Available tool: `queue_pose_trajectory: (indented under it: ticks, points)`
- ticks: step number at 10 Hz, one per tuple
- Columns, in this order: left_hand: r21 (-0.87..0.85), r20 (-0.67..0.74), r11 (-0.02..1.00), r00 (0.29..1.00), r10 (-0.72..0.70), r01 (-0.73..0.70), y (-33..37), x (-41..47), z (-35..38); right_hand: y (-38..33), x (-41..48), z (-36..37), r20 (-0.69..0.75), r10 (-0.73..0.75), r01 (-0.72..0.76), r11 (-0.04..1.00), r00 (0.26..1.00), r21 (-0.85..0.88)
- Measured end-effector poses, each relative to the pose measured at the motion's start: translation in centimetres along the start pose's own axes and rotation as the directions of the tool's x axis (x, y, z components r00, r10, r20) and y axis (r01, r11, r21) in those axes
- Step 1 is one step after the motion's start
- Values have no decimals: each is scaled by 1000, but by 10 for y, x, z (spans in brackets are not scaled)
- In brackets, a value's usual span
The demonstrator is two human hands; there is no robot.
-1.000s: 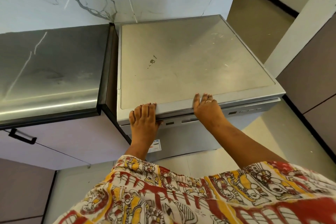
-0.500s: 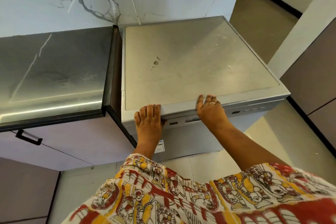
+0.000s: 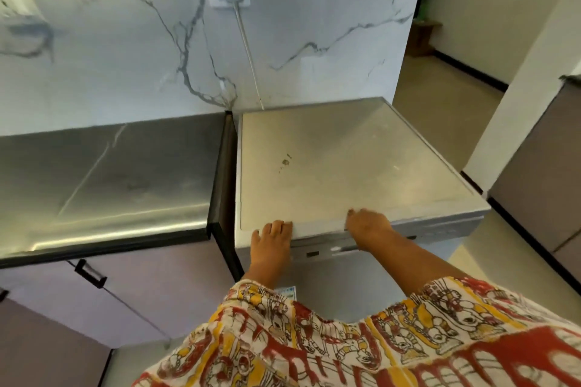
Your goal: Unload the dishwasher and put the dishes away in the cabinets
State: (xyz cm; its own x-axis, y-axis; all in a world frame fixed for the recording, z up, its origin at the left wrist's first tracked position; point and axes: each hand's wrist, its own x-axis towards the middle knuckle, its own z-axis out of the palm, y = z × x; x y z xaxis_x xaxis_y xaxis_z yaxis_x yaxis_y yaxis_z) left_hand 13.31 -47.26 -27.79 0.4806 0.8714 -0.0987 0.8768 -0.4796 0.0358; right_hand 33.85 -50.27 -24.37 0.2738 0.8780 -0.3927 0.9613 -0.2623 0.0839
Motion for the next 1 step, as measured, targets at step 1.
queue_pose_trajectory:
  ticks: [1]
  points:
    - [-112, 67, 990, 994, -80, 88, -20, 0, -30, 0, -5, -20, 115, -127, 134, 990, 985, -48]
